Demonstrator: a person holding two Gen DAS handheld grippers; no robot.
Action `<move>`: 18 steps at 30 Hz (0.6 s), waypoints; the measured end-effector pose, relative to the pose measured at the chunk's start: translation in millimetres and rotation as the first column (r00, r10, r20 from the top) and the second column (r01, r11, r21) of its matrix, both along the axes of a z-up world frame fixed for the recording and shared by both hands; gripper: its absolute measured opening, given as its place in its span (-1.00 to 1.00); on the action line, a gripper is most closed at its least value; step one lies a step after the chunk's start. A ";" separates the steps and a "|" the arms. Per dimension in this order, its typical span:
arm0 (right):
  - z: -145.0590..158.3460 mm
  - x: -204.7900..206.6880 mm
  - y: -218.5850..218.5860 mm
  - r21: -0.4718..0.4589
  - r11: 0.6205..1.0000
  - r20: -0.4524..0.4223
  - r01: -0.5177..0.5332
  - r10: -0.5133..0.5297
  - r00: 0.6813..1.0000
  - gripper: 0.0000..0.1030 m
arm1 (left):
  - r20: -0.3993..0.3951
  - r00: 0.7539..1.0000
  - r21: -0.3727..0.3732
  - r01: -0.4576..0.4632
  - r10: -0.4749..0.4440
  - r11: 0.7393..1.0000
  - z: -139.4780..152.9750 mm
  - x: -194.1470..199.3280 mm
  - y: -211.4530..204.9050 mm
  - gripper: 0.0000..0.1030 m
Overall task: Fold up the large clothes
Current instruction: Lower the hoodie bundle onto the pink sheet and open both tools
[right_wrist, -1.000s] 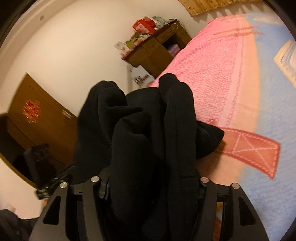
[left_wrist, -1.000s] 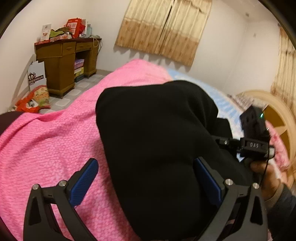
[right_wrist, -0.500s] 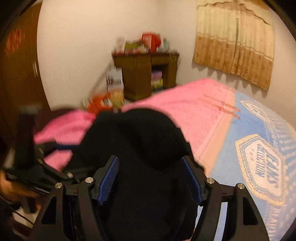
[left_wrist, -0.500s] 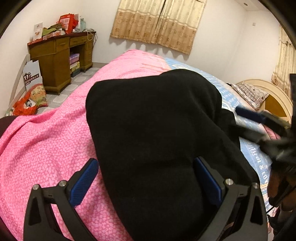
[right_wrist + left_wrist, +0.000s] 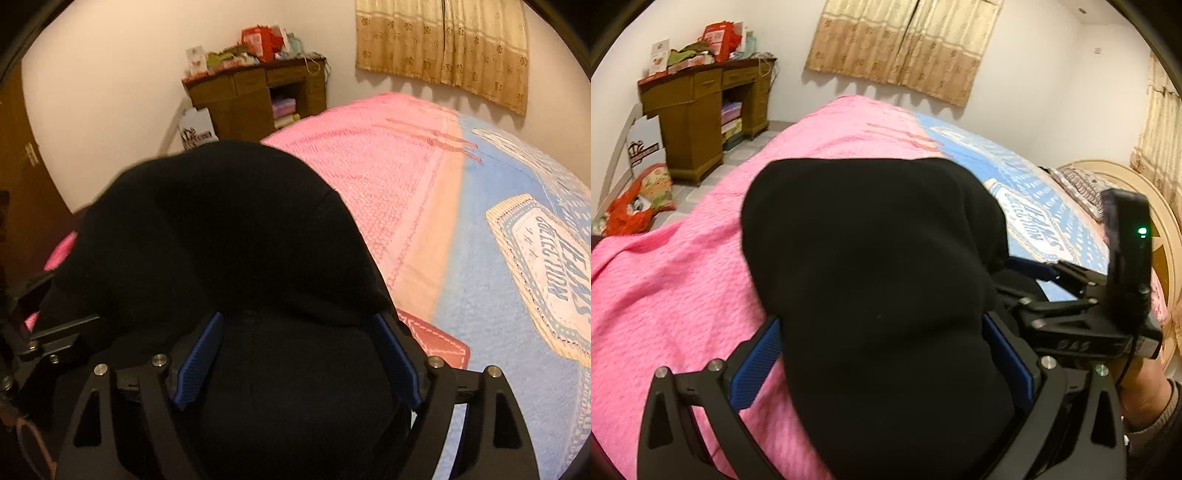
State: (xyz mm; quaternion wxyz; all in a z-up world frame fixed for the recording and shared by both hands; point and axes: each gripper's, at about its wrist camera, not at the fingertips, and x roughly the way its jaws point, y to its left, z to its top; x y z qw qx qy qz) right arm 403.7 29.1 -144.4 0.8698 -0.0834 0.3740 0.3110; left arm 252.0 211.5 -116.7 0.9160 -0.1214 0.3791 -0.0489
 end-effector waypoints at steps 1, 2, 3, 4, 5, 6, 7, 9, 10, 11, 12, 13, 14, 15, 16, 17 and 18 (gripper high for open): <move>9.4 -7.6 -7.6 0.026 1.000 0.000 0.007 -0.007 1.000 0.61 | 0.005 1.000 -0.005 -0.005 0.005 1.000 7.8 -7.5 -1.5 1.00; 19.4 -16.5 -14.6 0.065 0.998 0.004 0.023 -0.023 1.000 0.62 | 0.038 0.999 0.000 -0.005 0.005 1.000 19.5 -22.2 -2.6 1.00; 32.7 -28.3 -26.0 0.123 0.991 0.012 0.049 -0.051 0.999 0.67 | 0.073 0.997 0.024 -0.002 0.001 1.000 29.7 -36.2 -4.8 1.00; 43.5 -40.1 -33.7 0.154 0.986 0.019 0.068 -0.072 0.997 0.73 | 0.092 0.996 0.043 -0.005 0.001 0.999 35.5 -44.1 -5.7 1.00; 50.4 -50.3 -37.5 0.166 0.983 0.030 0.076 -0.082 0.996 0.77 | 0.121 0.993 0.062 -0.010 0.002 0.998 42.2 -55.7 -6.5 1.00; 59.6 -66.7 -40.7 0.179 0.981 0.059 0.074 -0.086 0.995 0.77 | 0.144 0.990 0.071 -0.007 -0.003 0.997 46.0 -65.6 -6.6 1.00; 65.6 -80.3 -41.3 0.176 0.982 0.089 0.071 -0.088 0.992 0.78 | 0.148 0.989 0.078 -0.012 0.001 0.997 46.8 -70.0 -6.9 1.00; 76.9 -112.3 -39.3 0.144 0.986 0.181 0.087 -0.113 0.977 0.78 | 0.154 0.988 0.072 -0.038 0.027 0.997 48.9 -84.4 -5.9 1.00; 79.9 -125.4 -39.2 0.133 0.987 0.218 0.093 -0.121 0.968 0.78 | 0.157 0.987 0.061 -0.028 0.019 0.998 50.3 -87.2 -3.4 1.00; 82.3 -135.8 -39.1 0.129 0.987 0.248 0.091 -0.121 0.961 0.78 | 0.164 0.986 0.065 -0.026 0.015 0.998 52.2 -93.3 -3.9 1.00; 84.3 -146.0 -38.9 0.128 0.988 0.267 0.089 -0.121 0.956 0.78 | 0.176 0.984 0.083 -0.033 0.018 0.996 54.9 -99.0 -5.2 1.00; 85.2 -156.1 -39.4 0.122 0.988 0.283 0.094 -0.126 0.951 0.78 | 0.182 0.983 0.098 -0.034 0.016 0.995 56.1 -101.5 -5.7 1.00; 86.2 -164.3 -39.7 0.117 0.987 0.302 0.106 -0.138 0.943 0.78 | 0.194 0.981 0.110 -0.030 0.008 0.993 59.2 -105.6 -6.8 1.00; 88.3 -171.9 -39.7 0.119 0.986 0.319 0.112 -0.145 0.937 0.78 | 0.212 0.977 0.105 -0.032 0.009 0.994 62.7 -109.5 -6.4 1.00; 90.8 -177.5 -38.9 0.121 0.987 0.328 0.109 -0.144 0.934 0.78 | 0.225 0.974 0.101 -0.041 0.017 0.994 63.7 -108.7 -6.3 1.00; 93.9 -183.0 -37.3 0.120 0.987 0.339 0.110 -0.144 0.930 0.78 | 0.235 0.972 0.101 -0.048 0.023 0.994 65.2 -112.0 -5.4 1.00; 97.7 -188.4 -35.4 0.118 0.987 0.351 0.107 -0.142 0.926 0.78 | 0.242 0.970 0.100 -0.047 0.021 0.994 66.6 -113.5 -4.5 1.00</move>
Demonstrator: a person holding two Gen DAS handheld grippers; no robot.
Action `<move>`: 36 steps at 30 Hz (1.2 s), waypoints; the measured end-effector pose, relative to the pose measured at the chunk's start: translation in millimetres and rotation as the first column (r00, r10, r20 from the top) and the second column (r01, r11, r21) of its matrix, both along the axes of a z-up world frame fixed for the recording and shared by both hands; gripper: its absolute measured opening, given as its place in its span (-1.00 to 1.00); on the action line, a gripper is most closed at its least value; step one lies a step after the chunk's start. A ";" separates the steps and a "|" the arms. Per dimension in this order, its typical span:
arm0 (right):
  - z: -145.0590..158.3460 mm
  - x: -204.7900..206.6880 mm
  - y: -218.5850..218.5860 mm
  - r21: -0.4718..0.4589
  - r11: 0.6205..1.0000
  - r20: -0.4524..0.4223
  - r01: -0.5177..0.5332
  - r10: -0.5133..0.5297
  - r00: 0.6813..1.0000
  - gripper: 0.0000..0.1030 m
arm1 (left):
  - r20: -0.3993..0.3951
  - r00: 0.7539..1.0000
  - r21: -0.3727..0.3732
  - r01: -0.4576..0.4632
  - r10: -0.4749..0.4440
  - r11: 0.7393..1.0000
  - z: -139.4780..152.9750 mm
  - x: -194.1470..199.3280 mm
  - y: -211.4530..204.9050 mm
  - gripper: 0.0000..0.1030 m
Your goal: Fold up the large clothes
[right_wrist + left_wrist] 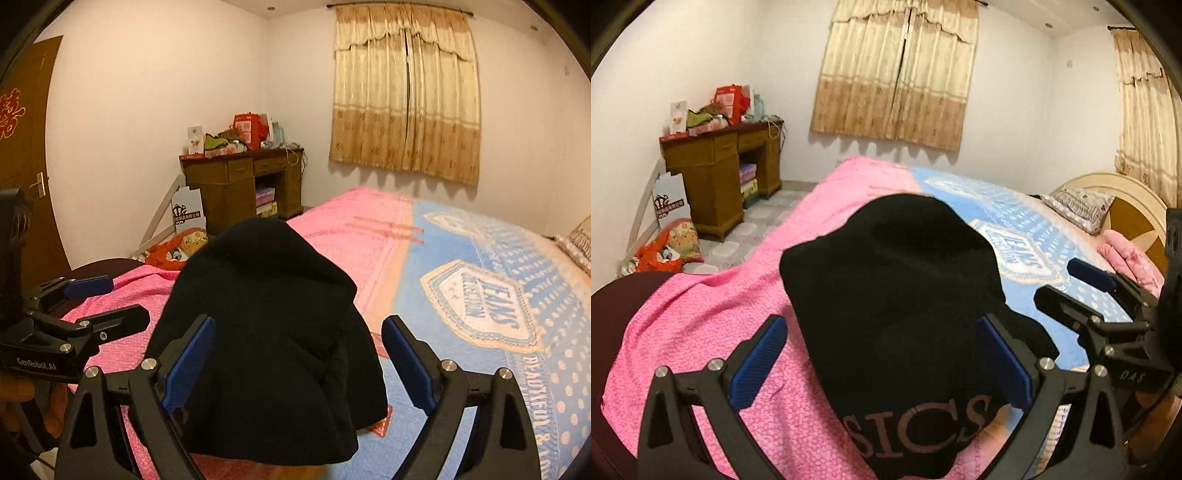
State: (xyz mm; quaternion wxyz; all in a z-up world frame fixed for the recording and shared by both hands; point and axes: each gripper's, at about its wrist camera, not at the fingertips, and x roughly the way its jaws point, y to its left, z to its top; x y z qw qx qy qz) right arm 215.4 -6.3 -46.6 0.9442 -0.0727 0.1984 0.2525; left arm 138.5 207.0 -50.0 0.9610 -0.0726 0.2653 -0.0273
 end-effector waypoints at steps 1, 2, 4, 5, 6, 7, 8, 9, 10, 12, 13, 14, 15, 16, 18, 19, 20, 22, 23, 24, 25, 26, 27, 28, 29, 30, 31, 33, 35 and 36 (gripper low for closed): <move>3.3 -4.3 2.2 -0.004 1.000 0.010 -0.006 0.006 1.000 0.78 | 0.002 1.000 0.004 0.002 -0.002 1.000 2.8 7.4 0.8 1.00; 5.8 -7.9 4.1 -0.007 1.000 0.020 -0.007 0.007 1.000 0.78 | 0.004 1.000 0.016 0.007 -0.007 1.000 5.0 8.8 0.9 1.00; 9.6 -9.5 4.7 0.001 1.000 0.032 -0.006 0.006 0.999 0.78 | 0.011 1.000 0.031 0.008 -0.008 1.000 6.8 7.3 -0.5 1.00; 10.5 -10.3 5.6 0.005 1.000 0.032 -0.008 0.008 0.999 0.78 | 0.022 1.000 0.034 0.008 -0.009 0.999 7.9 5.2 -1.5 1.00; 11.5 -10.9 5.9 0.009 1.000 0.031 -0.009 0.009 0.999 0.78 | 0.026 1.000 0.037 0.013 -0.013 0.999 8.7 4.9 -1.9 1.00; 11.3 -10.5 6.2 0.009 1.000 0.033 -0.007 0.007 0.999 0.78 | 0.025 1.000 0.038 0.016 -0.017 0.999 7.6 6.0 -0.1 1.00; 11.2 -11.4 5.8 0.010 1.000 0.035 -0.005 0.005 0.999 0.78 | 0.027 0.999 0.038 0.018 -0.019 0.999 8.0 6.3 0.3 1.00; 9.6 -5.9 4.1 0.012 1.000 0.033 -0.007 0.006 0.999 0.78 | 0.029 0.999 0.037 0.020 -0.021 0.999 8.3 6.7 0.8 1.00; 7.6 -5.4 2.8 0.016 1.000 0.031 -0.007 0.007 1.000 0.78 | 0.030 0.999 0.037 0.019 -0.020 0.999 7.1 6.6 1.6 1.00; 6.4 -6.5 1.9 0.025 1.000 0.033 -0.007 0.006 0.999 0.78 | 0.029 0.999 0.030 0.018 -0.019 0.999 6.6 7.0 2.5 1.00; 6.2 -6.7 1.2 0.026 1.000 0.031 -0.009 0.008 0.999 0.78 | 0.031 0.999 0.027 0.017 -0.018 0.999 6.2 4.1 2.5 1.00; 6.1 -7.3 0.3 0.027 1.000 0.031 -0.008 0.008 1.000 0.78 | 0.033 0.999 0.027 0.014 -0.015 1.000 6.2 3.7 2.5 1.00; 5.7 -8.4 -0.5 0.028 1.000 0.034 -0.007 0.006 0.999 0.78 | 0.033 0.999 0.030 0.014 -0.015 0.999 6.3 3.3 2.1 1.00; 5.6 -9.8 -1.6 0.029 1.000 0.038 -0.008 0.006 0.999 0.78 | 0.032 0.999 0.031 0.015 -0.016 0.999 6.4 3.1 1.2 1.00; 6.4 -11.3 -1.7 0.031 0.999 0.041 -0.010 0.009 0.999 0.78 | 0.032 0.999 0.035 0.020 -0.021 0.999 5.8 2.6 -0.1 1.00; 6.7 -12.1 -1.9 0.034 0.999 0.041 -0.012 0.010 0.999 0.78 | 0.033 0.999 0.039 0.020 -0.021 0.999 5.6 2.0 -0.8 1.00; 7.0 -12.5 -1.8 0.035 0.999 0.043 -0.013 0.011 0.999 0.78 | 0.032 0.999 0.045 0.019 -0.021 0.999 5.3 2.3 -1.3 1.00; 7.3 -13.8 -1.7 0.032 0.999 0.046 -0.012 0.011 0.999 0.78 | 0.031 0.999 0.054 0.021 -0.023 0.998 4.8 2.3 -2.7 1.00; 7.9 -14.0 -2.4 0.034 0.999 0.046 -0.013 0.012 0.999 0.78 | 0.030 0.999 0.056 0.021 -0.023 0.998 4.5 2.3 -3.3 1.00; 8.1 -14.5 -3.0 0.037 0.999 0.047 -0.014 0.012 0.999 0.78 | 0.026 0.999 0.058 0.020 -0.022 0.998 4.2 2.9 -3.1 1.00; 8.3 -15.0 -3.4 0.038 0.999 0.049 -0.014 0.012 0.999 0.78 | 0.023 1.000 0.061 0.019 -0.021 0.998 4.1 2.7 -4.2 1.00; 8.7 -15.3 -3.9 0.040 0.999 0.049 -0.014 0.012 0.999 0.78 | 0.017 1.000 0.070 0.021 -0.022 0.997 4.1 3.3 -4.9 1.00; 9.2 -16.0 -4.4 0.043 0.999 0.052 -0.016 0.014 0.999 0.78 | 0.008 1.000 0.083 0.022 -0.023 0.996 4.3 4.5 -6.0 1.00; 9.9 -17.1 -4.9 0.046 0.999 0.056 -0.017 0.015 0.998 0.78 | 0.001 1.000 0.097 0.023 -0.023 0.995 4.3 4.8 -8.6 1.00; 10.7 -17.8 -6.3 0.048 0.999 0.061 -0.019 0.016 0.998 0.78 | -0.006 1.000 0.115 0.027 -0.027 0.993 4.4 5.7 -10.4 1.00; 11.9 -19.0 -6.8 0.050 0.999 0.067 -0.020 0.016 0.998 0.78 | -0.007 0.999 0.133 0.032 -0.031 0.991 4.6 6.0 -12.4 1.00; 12.8 -20.2 -7.0 0.051 0.998 0.071 -0.021 0.018 0.997 0.78 | -0.002 1.000 0.143 0.030 -0.030 0.989 5.2 5.4 -13.7 1.00; 14.5 -22.3 -8.0 0.055 0.998 0.081 -0.022 0.017 0.997 0.78 | 0.012 1.000 0.142 0.024 -0.026 0.990 6.6 3.6 -14.3 1.00; 16.3 -23.9 -9.9 0.062 0.998 0.091 -0.018 0.012 0.996 0.78 | 0.011 1.000 0.134 0.022 -0.023 0.991 7.2 3.4 -13.5 1.00; 17.1 -24.3 -9.9 0.065 0.998 0.091 -0.019 0.013 0.996 0.78 | 0.009 1.000 0.126 0.026 -0.027 0.992 7.5 3.5 -12.7 1.00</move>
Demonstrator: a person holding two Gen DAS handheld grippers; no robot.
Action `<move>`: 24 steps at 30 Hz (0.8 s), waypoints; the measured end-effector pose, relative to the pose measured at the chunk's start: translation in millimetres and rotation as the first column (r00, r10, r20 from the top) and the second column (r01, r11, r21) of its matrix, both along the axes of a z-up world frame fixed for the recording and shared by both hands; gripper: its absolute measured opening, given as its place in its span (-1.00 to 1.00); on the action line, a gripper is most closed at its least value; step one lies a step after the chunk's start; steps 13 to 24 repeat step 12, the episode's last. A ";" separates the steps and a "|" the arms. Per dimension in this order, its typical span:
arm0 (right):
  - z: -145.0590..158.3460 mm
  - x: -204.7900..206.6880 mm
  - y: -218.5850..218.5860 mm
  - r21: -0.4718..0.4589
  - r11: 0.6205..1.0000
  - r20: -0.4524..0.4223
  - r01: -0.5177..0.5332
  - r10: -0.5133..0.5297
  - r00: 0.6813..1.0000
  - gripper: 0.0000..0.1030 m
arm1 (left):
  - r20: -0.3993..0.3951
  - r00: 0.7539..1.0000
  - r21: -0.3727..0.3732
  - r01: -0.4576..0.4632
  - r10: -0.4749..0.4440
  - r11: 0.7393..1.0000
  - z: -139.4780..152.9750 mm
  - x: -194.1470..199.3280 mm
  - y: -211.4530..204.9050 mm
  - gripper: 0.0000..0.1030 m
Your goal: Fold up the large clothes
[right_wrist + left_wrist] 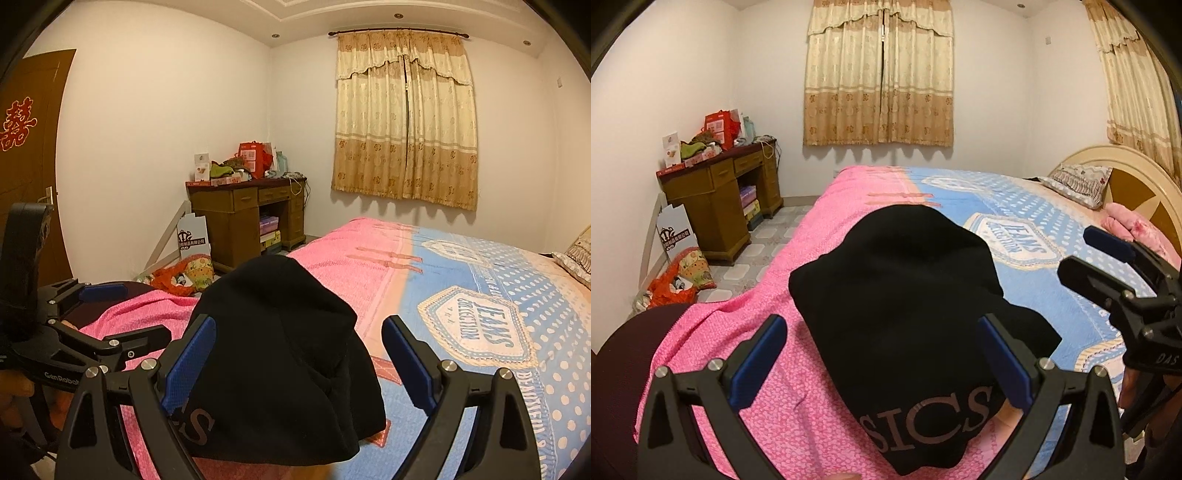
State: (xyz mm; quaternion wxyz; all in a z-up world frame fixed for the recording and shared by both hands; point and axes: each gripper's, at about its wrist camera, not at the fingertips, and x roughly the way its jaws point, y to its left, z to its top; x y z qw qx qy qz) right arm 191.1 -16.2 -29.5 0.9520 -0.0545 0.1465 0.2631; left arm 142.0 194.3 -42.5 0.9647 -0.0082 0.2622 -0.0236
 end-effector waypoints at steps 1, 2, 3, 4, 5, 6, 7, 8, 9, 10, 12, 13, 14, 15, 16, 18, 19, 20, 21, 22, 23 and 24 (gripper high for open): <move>0.8 -0.5 -0.9 0.004 1.000 0.000 -0.002 0.002 1.000 0.78 | 0.000 1.000 -0.003 0.003 -0.003 1.000 -0.4 0.3 0.2 1.00; 1.5 -1.4 -1.7 0.009 1.000 0.004 -0.002 0.002 1.000 0.78 | 0.004 1.000 -0.001 0.001 -0.001 1.000 -0.2 -0.1 0.3 1.00; 3.1 -2.1 -2.1 0.010 1.000 0.007 -0.003 0.003 1.000 0.78 | 0.011 1.000 0.005 -0.009 0.009 1.000 0.1 -0.3 0.4 1.00; 3.5 -2.9 -1.9 0.009 1.000 0.010 -0.006 0.006 1.000 0.78 | 0.012 1.000 0.009 -0.013 0.013 1.000 0.2 -0.1 -0.3 1.00; 3.6 -3.4 -2.0 0.008 1.000 0.012 -0.008 0.007 1.000 0.78 | 0.015 1.000 0.015 -0.009 0.008 1.000 0.1 -0.4 -1.1 1.00; 3.8 -4.0 -1.8 0.007 1.000 0.014 -0.009 0.009 1.000 0.78 | 0.019 1.000 0.011 0.008 -0.008 1.000 -0.2 -1.8 -1.4 1.00; 3.6 -4.4 -1.5 0.006 1.000 0.016 -0.011 0.011 1.000 0.78 | 0.028 0.999 0.004 0.022 -0.022 1.000 -0.4 -3.5 -1.7 1.00; 3.9 -4.1 -1.5 0.005 1.000 0.014 -0.011 0.011 1.000 0.78 | 0.055 0.998 -0.008 0.041 -0.041 0.999 0.3 -7.0 -1.6 1.00; 3.7 -3.6 -1.9 0.005 1.000 0.012 -0.011 0.011 1.000 0.78 | 0.063 0.997 -0.013 0.051 -0.050 0.999 1.3 -7.9 -2.0 1.00; 3.3 -3.3 -1.9 0.006 1.000 0.008 -0.014 0.014 1.000 0.78 | 0.065 0.996 -0.015 0.057 -0.056 0.998 1.9 -8.4 -2.7 1.00; 3.6 -2.3 -2.9 0.006 1.000 0.006 -0.016 0.016 1.000 0.78 | 0.067 0.996 -0.007 0.065 -0.064 0.998 2.5 -8.6 -4.8 1.00; 3.6 -2.3 -2.9 0.006 1.000 0.006 -0.016 0.016 1.000 0.78 | 0.067 0.996 -0.007 0.065 -0.064 0.998 2.5 -8.6 -4.8 1.00; 3.6 -2.3 -2.9 0.006 1.000 0.006 -0.016 0.016 1.000 0.78 | 0.067 0.996 -0.007 0.065 -0.064 0.998 2.5 -8.6 -4.8 1.00; 3.6 -2.3 -2.9 0.006 1.000 0.006 -0.016 0.016 1.000 0.78 | 0.067 0.996 -0.007 0.065 -0.064 0.998 2.5 -8.6 -4.8 1.00; 3.6 -2.3 -2.9 0.006 1.000 0.006 -0.016 0.016 1.000 0.78 | 0.067 0.996 -0.007 0.065 -0.064 0.998 2.5 -8.6 -4.8 1.00; 3.6 -2.3 -2.9 0.006 1.000 0.006 -0.016 0.016 1.000 0.78 | 0.067 0.996 -0.007 0.065 -0.064 0.998 2.5 -8.6 -4.8 1.00; 3.6 -2.3 -2.9 0.006 1.000 0.006 -0.016 0.016 1.000 0.78 | 0.067 0.996 -0.007 0.065 -0.064 0.998 2.5 -8.6 -4.8 1.00; 3.6 -2.3 -2.9 0.006 1.000 0.006 -0.016 0.016 1.000 0.78 | 0.067 0.996 -0.007 0.065 -0.064 0.998 2.5 -8.6 -4.8 1.00; 3.6 -2.3 -2.9 0.006 1.000 0.006 -0.016 0.016 1.000 0.78 | 0.067 0.996 -0.007 0.065 -0.064 0.998 2.5 -8.6 -4.8 1.00; 3.6 -2.3 -2.9 0.006 1.000 0.006 -0.016 0.016 1.000 0.78 | 0.067 0.996 -0.007 0.065 -0.064 0.998 2.5 -8.6 -4.8 1.00; 3.6 -2.3 -2.9 0.006 1.000 0.006 -0.016 0.016 1.000 0.78 | 0.067 0.996 -0.007 0.065 -0.064 0.998 2.5 -8.6 -4.8 1.00; 3.6 -2.3 -2.9 0.006 1.000 0.006 -0.016 0.016 1.000 0.78 | 0.067 0.996 -0.007 0.065 -0.064 0.998 2.5 -8.6 -4.8 1.00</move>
